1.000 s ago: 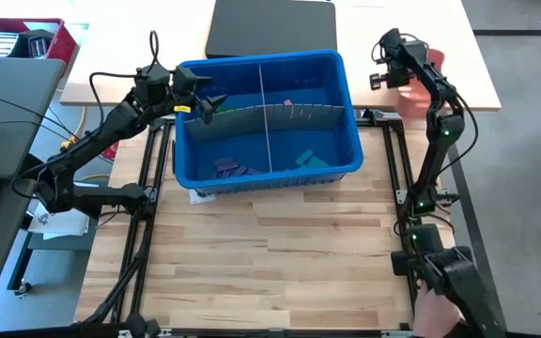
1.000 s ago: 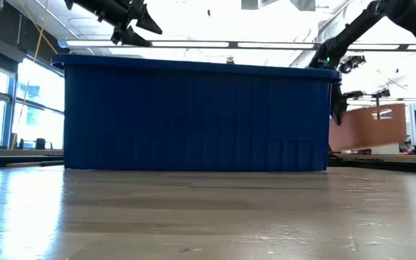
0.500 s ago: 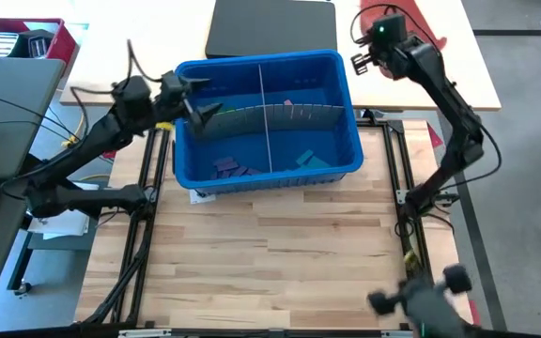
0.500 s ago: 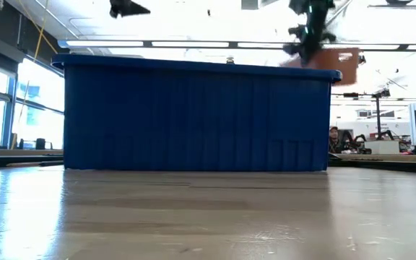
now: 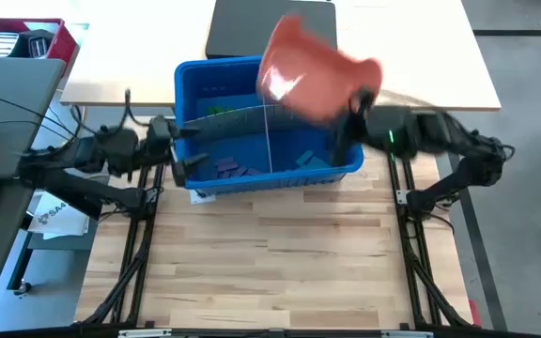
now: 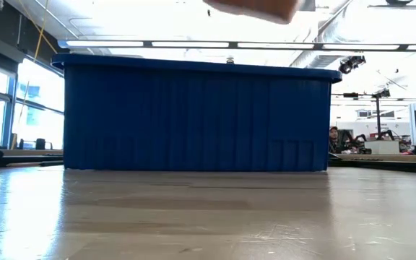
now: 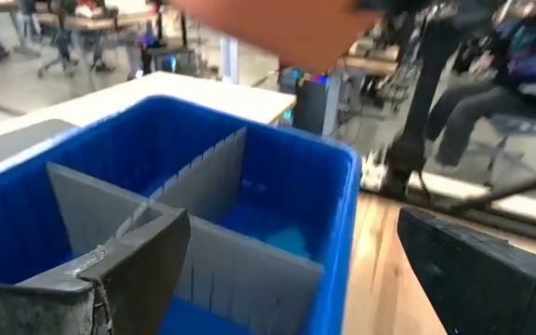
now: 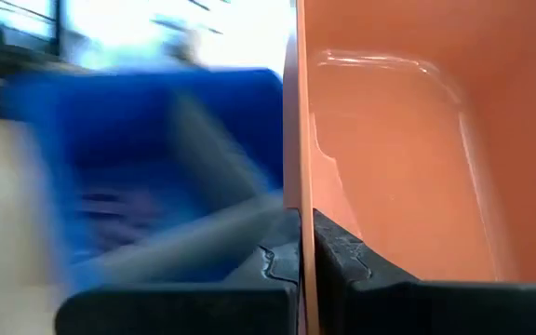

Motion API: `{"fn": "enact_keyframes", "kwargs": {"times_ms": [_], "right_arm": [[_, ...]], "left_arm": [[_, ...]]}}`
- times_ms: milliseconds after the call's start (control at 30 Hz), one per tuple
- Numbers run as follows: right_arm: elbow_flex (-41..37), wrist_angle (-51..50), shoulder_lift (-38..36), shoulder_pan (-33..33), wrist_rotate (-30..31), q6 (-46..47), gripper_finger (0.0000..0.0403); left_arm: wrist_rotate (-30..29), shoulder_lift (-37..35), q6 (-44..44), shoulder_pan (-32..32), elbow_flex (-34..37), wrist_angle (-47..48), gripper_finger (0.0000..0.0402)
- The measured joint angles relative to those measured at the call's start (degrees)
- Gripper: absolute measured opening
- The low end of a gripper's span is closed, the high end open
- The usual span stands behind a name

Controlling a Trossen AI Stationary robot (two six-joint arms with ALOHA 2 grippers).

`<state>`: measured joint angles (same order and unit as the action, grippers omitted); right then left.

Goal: Sort blocks
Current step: Move the orange bin to the table

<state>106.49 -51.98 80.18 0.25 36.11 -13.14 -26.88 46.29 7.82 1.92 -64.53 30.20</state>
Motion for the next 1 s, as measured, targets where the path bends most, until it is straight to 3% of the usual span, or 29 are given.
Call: {"fn": "enact_keyframes", "kwargs": {"times_ms": [167, 267, 500, 667, 1000], "right_arm": [[-2.74, -1.58, 1.12, 19.94, 0.13, 7.64, 0.0000], [-7.09, -0.17, 2.40, 28.47, -0.76, 14.60, 0.0000], [-23.60, 12.16, 7.39, 38.72, -8.19, 31.81, 0.0000], [-32.91, 18.25, 12.05, 39.72, -13.37, 40.50, 0.0000], [-38.02, 14.76, 17.05, 39.77, -21.36, 42.22, 0.0000]], "left_arm": [[-18.52, 2.15, 5.87, 16.77, 0.00, 4.63, 0.0376], [-27.13, 4.81, 8.93, 26.13, 0.00, 4.75, 0.0376], [-40.98, 13.15, 16.86, 39.44, 0.00, 4.54, 0.0376], [-44.32, 17.75, 25.34, 42.68, 0.00, 4.52, 0.0376], [-39.43, 21.33, 35.73, 44.06, 0.00, 4.82, 0.0376]]}}
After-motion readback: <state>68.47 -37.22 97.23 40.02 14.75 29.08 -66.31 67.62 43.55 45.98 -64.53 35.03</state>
